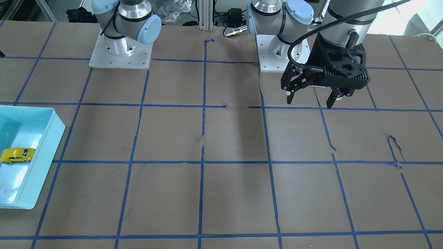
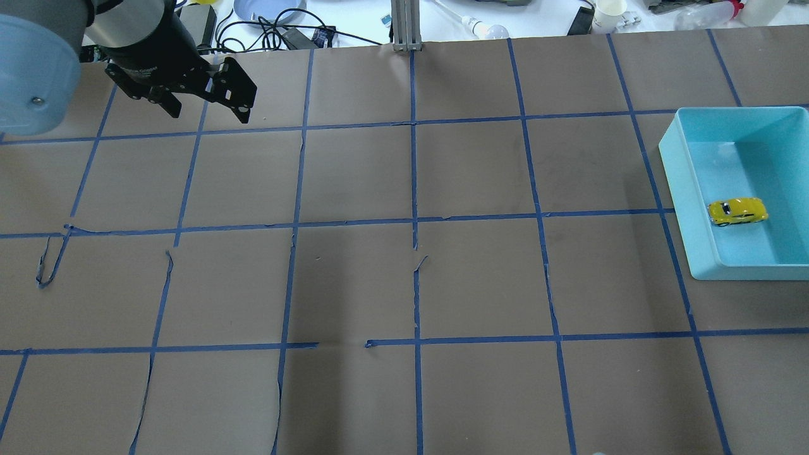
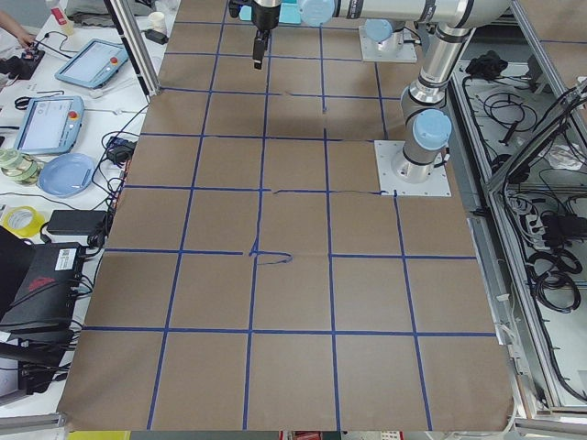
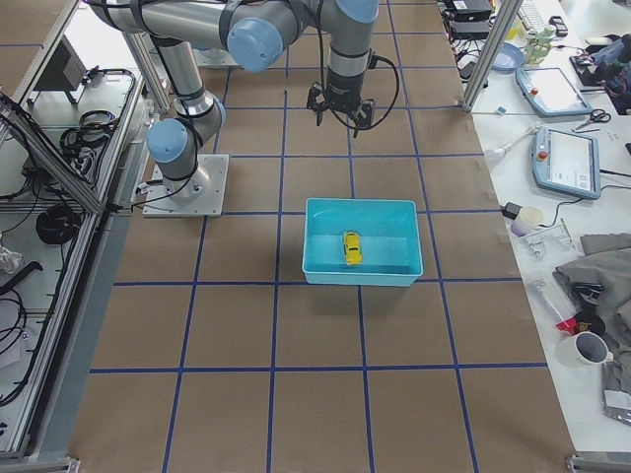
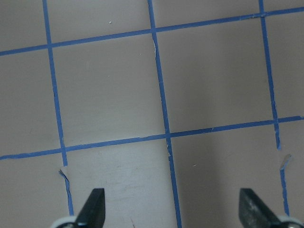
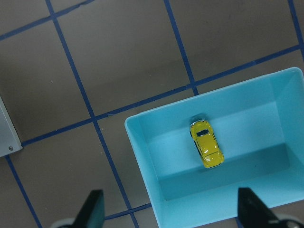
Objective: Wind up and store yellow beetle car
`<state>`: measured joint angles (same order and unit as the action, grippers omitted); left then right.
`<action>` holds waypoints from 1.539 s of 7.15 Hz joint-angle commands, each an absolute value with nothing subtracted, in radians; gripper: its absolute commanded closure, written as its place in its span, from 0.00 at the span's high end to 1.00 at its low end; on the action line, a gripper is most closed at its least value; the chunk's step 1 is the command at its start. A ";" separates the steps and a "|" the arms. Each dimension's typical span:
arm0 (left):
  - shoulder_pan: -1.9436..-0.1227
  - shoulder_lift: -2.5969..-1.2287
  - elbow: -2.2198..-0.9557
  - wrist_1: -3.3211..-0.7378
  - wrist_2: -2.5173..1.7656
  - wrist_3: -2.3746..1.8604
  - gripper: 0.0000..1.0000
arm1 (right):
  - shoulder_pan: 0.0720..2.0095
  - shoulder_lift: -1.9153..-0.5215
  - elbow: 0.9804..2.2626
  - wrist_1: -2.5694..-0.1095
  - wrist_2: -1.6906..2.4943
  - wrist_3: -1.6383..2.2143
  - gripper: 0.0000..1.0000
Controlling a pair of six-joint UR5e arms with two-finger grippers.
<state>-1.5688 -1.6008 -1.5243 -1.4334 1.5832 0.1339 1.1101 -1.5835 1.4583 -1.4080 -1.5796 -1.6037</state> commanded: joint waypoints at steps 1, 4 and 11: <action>-1.569 -1.601 -1.523 -1.421 1.583 0.133 1.00 | 1.230 -1.588 1.457 -1.407 -1.575 -1.386 1.00; -1.571 -1.592 -1.534 -1.420 1.583 0.135 1.00 | 1.353 -1.586 1.457 -1.414 -1.574 -1.188 1.00; -1.572 -1.598 -1.526 -1.419 1.583 0.133 1.00 | 1.457 -1.572 1.463 -1.417 -1.572 -0.371 1.00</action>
<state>-1.5716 -1.5962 -1.5286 -1.4193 1.5831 0.1340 1.4316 -1.5755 1.4633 -1.4129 -1.5718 -0.5417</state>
